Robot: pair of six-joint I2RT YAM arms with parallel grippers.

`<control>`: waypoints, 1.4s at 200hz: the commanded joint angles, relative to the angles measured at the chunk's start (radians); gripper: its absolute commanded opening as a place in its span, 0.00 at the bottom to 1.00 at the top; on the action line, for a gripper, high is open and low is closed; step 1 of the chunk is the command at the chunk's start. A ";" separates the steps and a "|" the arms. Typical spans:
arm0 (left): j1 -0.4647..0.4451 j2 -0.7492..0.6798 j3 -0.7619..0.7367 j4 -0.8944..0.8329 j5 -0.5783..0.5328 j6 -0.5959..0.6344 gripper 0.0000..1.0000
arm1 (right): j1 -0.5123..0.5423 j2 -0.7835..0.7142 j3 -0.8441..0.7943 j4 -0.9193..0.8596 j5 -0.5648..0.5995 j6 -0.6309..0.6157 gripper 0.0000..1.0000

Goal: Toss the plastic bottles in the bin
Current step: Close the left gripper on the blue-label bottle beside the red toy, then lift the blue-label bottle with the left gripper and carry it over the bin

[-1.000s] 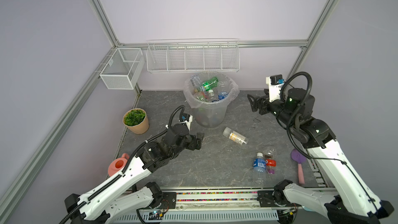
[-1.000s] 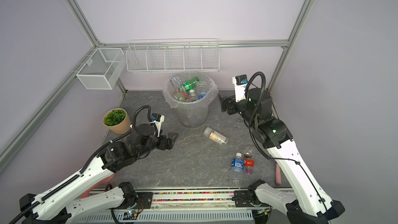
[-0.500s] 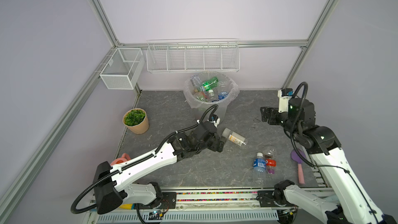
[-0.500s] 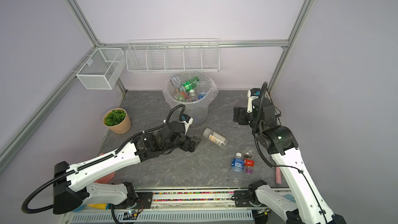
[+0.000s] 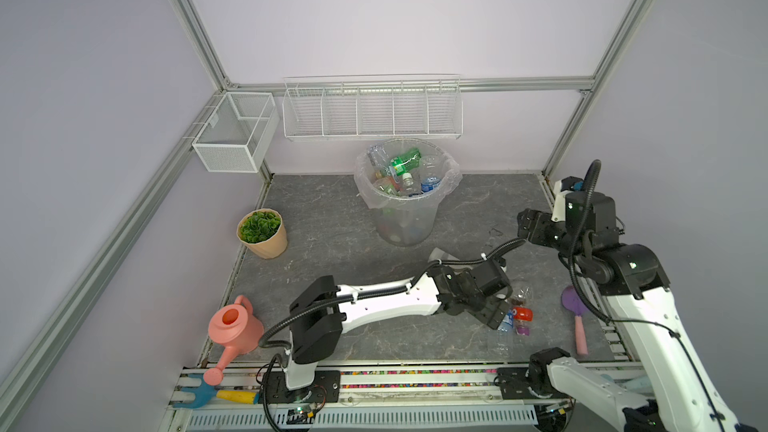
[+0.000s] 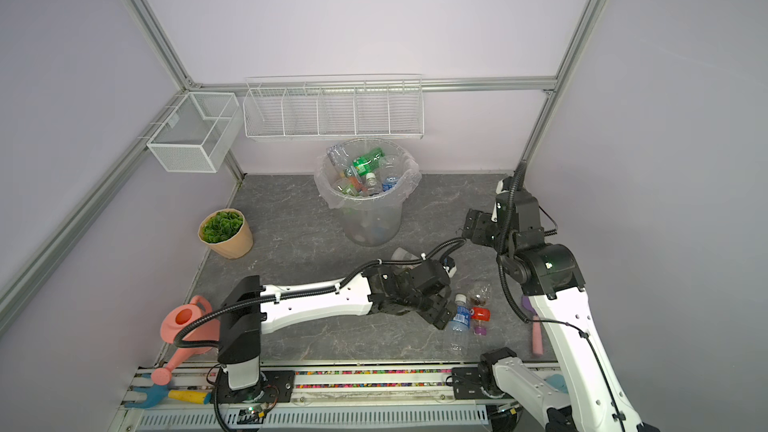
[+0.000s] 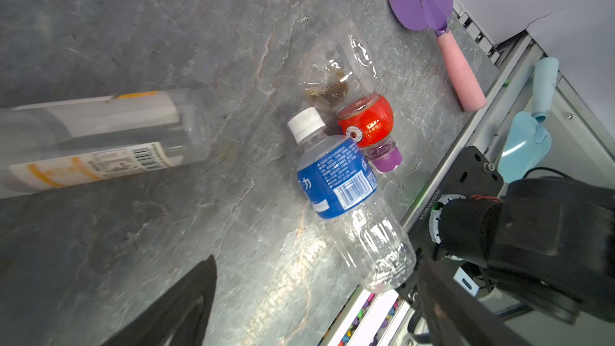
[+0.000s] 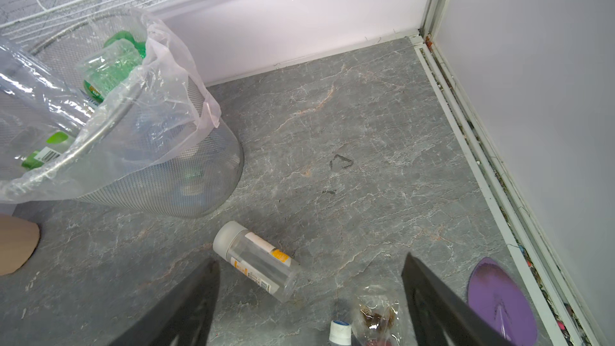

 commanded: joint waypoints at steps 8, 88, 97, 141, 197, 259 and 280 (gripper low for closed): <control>-0.019 0.092 0.105 -0.088 0.045 -0.025 0.94 | -0.023 -0.053 -0.020 -0.014 0.022 0.029 0.88; -0.051 0.274 0.268 -0.153 0.076 -0.094 0.90 | -0.047 -0.120 -0.028 -0.005 0.045 0.058 0.88; -0.053 0.289 0.281 -0.161 0.075 -0.104 0.90 | -0.047 -0.121 -0.028 -0.005 0.045 0.059 0.88; -0.059 0.346 0.331 -0.199 0.055 -0.132 0.86 | -0.048 -0.135 -0.031 0.000 0.049 0.064 0.89; -0.059 0.383 0.336 -0.248 0.025 -0.138 0.78 | -0.046 -0.147 -0.032 0.002 0.062 0.056 0.89; -0.054 0.305 0.269 -0.279 -0.053 -0.144 0.50 | -0.046 -0.159 -0.048 0.010 0.056 0.058 0.88; -0.042 0.249 0.229 -0.277 -0.081 -0.141 0.46 | -0.047 -0.163 -0.052 0.010 0.058 0.058 0.89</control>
